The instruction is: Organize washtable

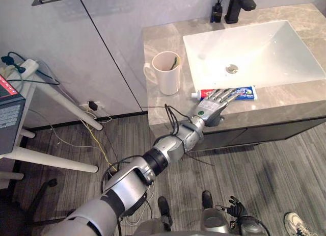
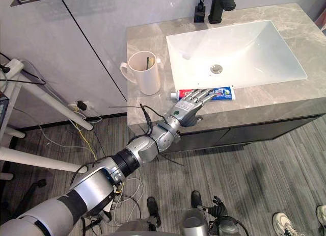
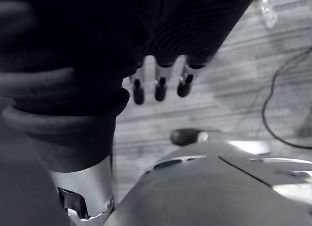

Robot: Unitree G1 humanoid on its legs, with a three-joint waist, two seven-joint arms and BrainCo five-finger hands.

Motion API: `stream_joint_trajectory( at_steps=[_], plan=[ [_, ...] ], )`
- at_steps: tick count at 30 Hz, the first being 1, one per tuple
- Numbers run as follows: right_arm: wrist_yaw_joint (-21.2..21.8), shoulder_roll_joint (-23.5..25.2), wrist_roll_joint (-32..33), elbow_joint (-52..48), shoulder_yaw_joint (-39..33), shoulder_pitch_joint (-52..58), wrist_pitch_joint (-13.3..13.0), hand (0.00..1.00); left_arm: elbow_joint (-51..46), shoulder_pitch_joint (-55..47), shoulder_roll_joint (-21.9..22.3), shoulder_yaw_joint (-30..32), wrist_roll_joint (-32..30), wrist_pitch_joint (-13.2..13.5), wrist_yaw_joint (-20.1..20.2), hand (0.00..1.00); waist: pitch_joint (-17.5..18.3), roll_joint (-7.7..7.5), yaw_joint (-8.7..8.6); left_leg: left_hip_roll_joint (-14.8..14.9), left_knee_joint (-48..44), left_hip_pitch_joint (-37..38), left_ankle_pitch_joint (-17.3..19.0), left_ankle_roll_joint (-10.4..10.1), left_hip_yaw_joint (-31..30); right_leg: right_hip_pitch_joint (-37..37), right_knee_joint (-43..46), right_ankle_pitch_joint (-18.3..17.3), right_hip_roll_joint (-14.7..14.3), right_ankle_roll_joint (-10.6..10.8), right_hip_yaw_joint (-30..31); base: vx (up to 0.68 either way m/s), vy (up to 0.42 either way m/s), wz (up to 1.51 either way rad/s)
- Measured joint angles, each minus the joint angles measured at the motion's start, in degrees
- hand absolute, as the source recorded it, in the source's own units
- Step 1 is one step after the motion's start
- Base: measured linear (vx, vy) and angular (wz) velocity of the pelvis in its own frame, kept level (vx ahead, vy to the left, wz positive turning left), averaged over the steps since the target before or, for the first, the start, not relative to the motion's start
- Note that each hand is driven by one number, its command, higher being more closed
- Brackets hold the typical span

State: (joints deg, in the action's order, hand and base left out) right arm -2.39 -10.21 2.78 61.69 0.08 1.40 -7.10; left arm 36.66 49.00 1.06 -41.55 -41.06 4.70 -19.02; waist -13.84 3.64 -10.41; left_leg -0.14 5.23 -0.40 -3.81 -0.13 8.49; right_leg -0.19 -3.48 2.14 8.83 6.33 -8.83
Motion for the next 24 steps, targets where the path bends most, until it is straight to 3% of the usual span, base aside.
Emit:
stream_joint_trajectory(
  at_steps=[14, 24],
  plan=[
    [-0.02, 0.28, -0.14, 0.05, -0.06, 0.0, 0.11, 0.0, -0.55, -0.03, -0.22, -0.53, 1.16, 0.11, 0.0, 0.0, -0.09, -0.15, 0.19, -0.01, -0.13, 0.45, 0.07, -0.1, 0.1, 1.06, -0.44, 0.32, 0.01, 0.06, 0.07, 0.0, -0.001, 0.0],
    [0.13, 0.12, -0.36, 0.09, 0.49, 0.71, 0.94, 0.0, -7.99, -0.92, -1.76, -1.99, 3.33, 1.04, 0.06, 0.0, 0.0, -0.49, 1.91, 0.68, -5.57, 3.03, 3.82, -0.83, 1.1, 5.15, -0.4, 0.05, -0.06, 0.19, 1.21, -0.04, -0.005, -0.05]
  ],
)
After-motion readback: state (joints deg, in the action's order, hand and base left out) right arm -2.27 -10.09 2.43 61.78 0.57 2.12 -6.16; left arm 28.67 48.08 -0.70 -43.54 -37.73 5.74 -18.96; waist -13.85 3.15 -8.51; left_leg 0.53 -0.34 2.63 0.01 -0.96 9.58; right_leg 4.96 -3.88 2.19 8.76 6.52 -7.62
